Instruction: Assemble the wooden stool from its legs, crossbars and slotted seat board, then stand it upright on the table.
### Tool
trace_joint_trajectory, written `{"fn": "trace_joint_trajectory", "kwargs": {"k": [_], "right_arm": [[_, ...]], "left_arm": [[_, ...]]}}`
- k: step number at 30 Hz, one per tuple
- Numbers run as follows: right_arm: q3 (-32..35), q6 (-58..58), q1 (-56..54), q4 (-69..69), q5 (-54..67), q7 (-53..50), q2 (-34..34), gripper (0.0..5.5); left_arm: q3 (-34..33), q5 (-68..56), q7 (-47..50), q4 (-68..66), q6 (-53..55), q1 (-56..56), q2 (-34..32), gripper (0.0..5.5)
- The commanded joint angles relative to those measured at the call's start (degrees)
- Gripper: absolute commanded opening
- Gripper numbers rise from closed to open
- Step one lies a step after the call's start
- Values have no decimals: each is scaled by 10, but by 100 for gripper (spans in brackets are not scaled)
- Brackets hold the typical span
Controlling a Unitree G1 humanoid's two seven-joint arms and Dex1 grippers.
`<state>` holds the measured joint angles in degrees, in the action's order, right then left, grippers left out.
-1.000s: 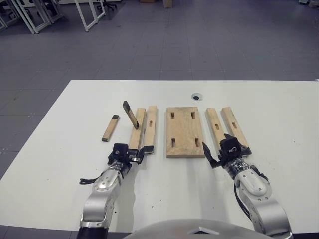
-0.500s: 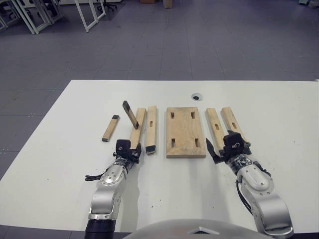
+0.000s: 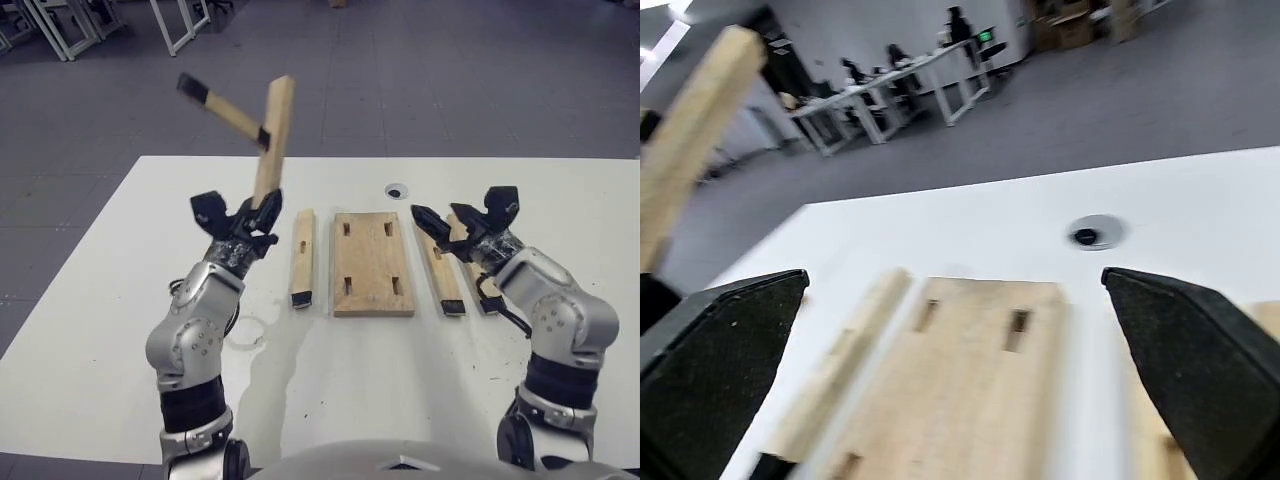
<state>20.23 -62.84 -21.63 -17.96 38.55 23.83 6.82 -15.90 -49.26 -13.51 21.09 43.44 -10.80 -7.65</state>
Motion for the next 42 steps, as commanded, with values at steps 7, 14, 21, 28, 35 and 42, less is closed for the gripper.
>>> {"fn": "trace_joint_trajectory", "kwargs": {"k": [7,14,21,28,35,42], "right_arm": [[98,-180,-171,151,361,-32,-4,530],[13,-134,-132,123,322,-56,25,422],[-39,-61,-127,157,253,-33,47,422],[21,-146,-184,227,443,21,95,319],[-28,-171,-148,180,520,15,109,210],[-47,-143,-135,177,469,46,154,203]], "left_arm": [[37,-249,-104,-40,161,-63,-45,206],[49,-270,-84,-29,153,-61,-44,206],[56,-305,-74,-19,150,-49,-50,206],[66,-309,-123,-45,176,-25,-98,206],[71,-281,-135,-67,158,-27,-111,206],[69,-297,-138,-66,165,-28,-127,242]]}}
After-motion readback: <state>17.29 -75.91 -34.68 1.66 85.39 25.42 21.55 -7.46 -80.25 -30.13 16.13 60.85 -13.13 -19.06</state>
